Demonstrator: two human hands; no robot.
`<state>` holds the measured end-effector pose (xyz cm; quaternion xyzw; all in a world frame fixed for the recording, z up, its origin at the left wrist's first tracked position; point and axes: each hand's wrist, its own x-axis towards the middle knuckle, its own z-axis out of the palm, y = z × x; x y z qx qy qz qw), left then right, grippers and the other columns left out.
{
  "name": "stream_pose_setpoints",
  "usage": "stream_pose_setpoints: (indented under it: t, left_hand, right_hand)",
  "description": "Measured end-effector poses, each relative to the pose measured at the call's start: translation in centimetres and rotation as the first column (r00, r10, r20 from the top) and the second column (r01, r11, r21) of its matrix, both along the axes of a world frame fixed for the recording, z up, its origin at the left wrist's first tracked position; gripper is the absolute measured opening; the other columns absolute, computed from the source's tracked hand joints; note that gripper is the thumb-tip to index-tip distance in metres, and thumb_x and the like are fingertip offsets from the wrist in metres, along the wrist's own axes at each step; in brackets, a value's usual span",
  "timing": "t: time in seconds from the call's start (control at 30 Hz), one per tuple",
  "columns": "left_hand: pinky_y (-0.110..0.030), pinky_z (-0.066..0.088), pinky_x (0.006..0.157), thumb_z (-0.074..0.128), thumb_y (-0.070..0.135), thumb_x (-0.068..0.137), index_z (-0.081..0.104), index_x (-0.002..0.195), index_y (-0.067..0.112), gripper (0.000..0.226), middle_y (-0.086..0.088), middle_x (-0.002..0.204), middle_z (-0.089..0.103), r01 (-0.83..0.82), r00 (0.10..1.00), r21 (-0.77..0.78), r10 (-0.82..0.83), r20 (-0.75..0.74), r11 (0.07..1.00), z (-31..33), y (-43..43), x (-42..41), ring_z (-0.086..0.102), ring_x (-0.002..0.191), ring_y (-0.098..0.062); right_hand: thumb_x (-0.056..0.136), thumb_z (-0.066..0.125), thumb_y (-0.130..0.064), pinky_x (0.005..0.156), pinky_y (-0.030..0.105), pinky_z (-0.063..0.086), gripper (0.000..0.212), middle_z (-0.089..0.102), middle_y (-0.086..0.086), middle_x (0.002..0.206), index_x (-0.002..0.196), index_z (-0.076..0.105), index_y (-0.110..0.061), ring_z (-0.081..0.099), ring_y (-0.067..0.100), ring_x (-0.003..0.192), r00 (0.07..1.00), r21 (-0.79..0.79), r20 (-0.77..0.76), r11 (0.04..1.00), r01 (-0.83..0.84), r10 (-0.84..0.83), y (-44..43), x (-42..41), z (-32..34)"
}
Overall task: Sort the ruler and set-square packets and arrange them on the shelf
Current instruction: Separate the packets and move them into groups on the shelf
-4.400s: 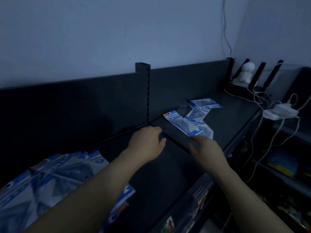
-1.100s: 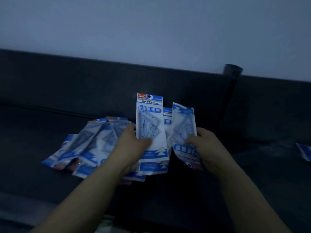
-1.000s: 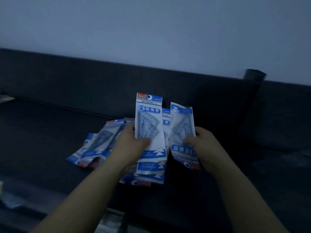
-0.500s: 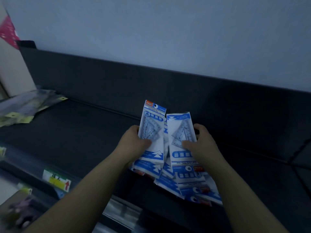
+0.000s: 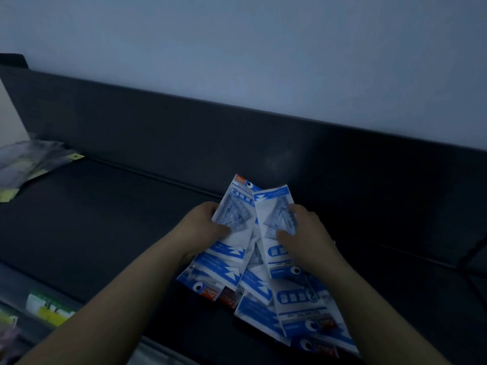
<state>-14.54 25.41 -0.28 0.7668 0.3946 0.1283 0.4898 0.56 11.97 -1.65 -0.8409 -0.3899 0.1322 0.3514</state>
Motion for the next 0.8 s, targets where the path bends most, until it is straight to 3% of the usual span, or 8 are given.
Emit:
stream_pose_setpoints:
  t: [0.17, 0.27, 0.37, 0.47, 0.53, 0.63, 0.8]
  left_hand:
    - [-0.019, 0.045, 0.060, 0.067, 0.027, 0.087, 0.052, 0.110, 0.022, 0.028, 0.005, 0.104, 0.061, 0.122, 0.991, 0.093, -0.117, -0.064, 0.988, -1.1, 1.1, 0.2, 0.060, 0.085, -0.007]
    - [-0.017, 0.044, 0.063, 0.064, 0.035, 0.089, 0.045, 0.102, 0.025, 0.026, 0.011, 0.096, 0.054, 0.175, 0.984, 0.162, -0.168, -0.058, 0.971, -1.7, 1.7, 0.2, 0.052, 0.080, 0.000]
    - [-0.022, 0.042, 0.059, 0.060, 0.037, 0.090, 0.049, 0.095, 0.026, 0.016, 0.000, 0.099, 0.057, 0.229, 0.973, 0.288, -0.217, -0.074, 0.930, -1.9, 2.1, 0.3, 0.053, 0.078, -0.008]
    - [-0.021, 0.038, 0.084, 0.056, 0.035, 0.093, 0.049, 0.130, 0.022, 0.040, -0.003, 0.128, 0.051, 0.305, 0.952, 0.418, -0.291, -0.100, 0.856, -1.6, 1.6, 0.2, 0.051, 0.112, -0.017]
    - [-0.019, 0.033, 0.090, 0.054, 0.032, 0.095, 0.043, 0.138, 0.019, 0.046, -0.001, 0.135, 0.047, 0.320, 0.937, 0.522, -0.347, -0.050, 0.790, -1.1, 0.8, 0.1, 0.045, 0.122, -0.016]
    - [-0.026, 0.034, 0.101, 0.051, 0.034, 0.097, 0.041, 0.141, 0.021, 0.047, 0.001, 0.142, 0.045, 0.364, 0.903, 0.631, -0.426, -0.059, 0.684, -0.5, -0.6, 0.5, 0.042, 0.127, -0.015]
    - [-0.027, 0.034, 0.104, 0.046, 0.033, 0.099, 0.045, 0.141, 0.025, 0.042, 0.006, 0.144, 0.046, 0.479, 0.809, 0.676, -0.581, -0.092, 0.560, 0.6, -3.6, 2.1, 0.042, 0.129, -0.013]
  right_hand:
    - [0.091, 0.053, -0.018, 0.069, 0.025, 0.038, 0.012, 0.045, 0.006, 0.104, 0.101, 0.046, -0.018, 0.047, 0.016, 0.090, 0.998, -0.101, 0.054, 0.995, 0.019, -0.013, 0.2, -0.8, 0.1]
    - [0.092, 0.053, -0.025, 0.086, 0.030, 0.039, 0.024, 0.043, 0.009, 0.115, 0.114, 0.048, -0.015, 0.044, 0.024, 0.110, 0.996, -0.202, 0.077, 0.978, 0.056, -0.042, 0.2, -1.6, 0.3]
    - [0.093, 0.052, -0.034, 0.099, 0.034, 0.034, 0.039, 0.036, 0.010, 0.134, 0.126, 0.047, -0.016, 0.034, 0.029, 0.123, 0.991, -0.302, 0.112, 0.947, 0.109, -0.078, 0.1, -2.7, 0.7]
    - [0.093, 0.054, -0.036, 0.106, 0.034, 0.033, 0.049, 0.031, 0.006, 0.144, 0.136, 0.042, -0.015, 0.033, 0.026, 0.130, 0.983, -0.250, 0.131, 0.956, 0.156, -0.126, -0.5, -4.1, 0.7]
    - [0.094, 0.054, -0.034, 0.106, 0.033, 0.036, 0.050, 0.037, 0.006, 0.142, 0.137, 0.044, -0.013, 0.037, 0.023, 0.128, 0.971, -0.174, 0.185, 0.967, 0.185, -0.153, -1.2, -5.1, 0.7]
    - [0.095, 0.053, -0.031, 0.102, 0.029, 0.036, 0.048, 0.043, 0.004, 0.138, 0.138, 0.043, -0.011, 0.043, 0.020, 0.125, 0.943, -0.112, 0.240, 0.958, 0.265, -0.232, -2.9, -6.6, 1.1]
    - [0.096, 0.053, -0.032, 0.087, 0.017, 0.034, 0.045, 0.046, 0.002, 0.136, 0.136, 0.044, -0.014, 0.047, 0.015, 0.118, 0.891, -0.065, 0.244, 0.910, 0.409, -0.383, -7.6, -8.1, 2.1]
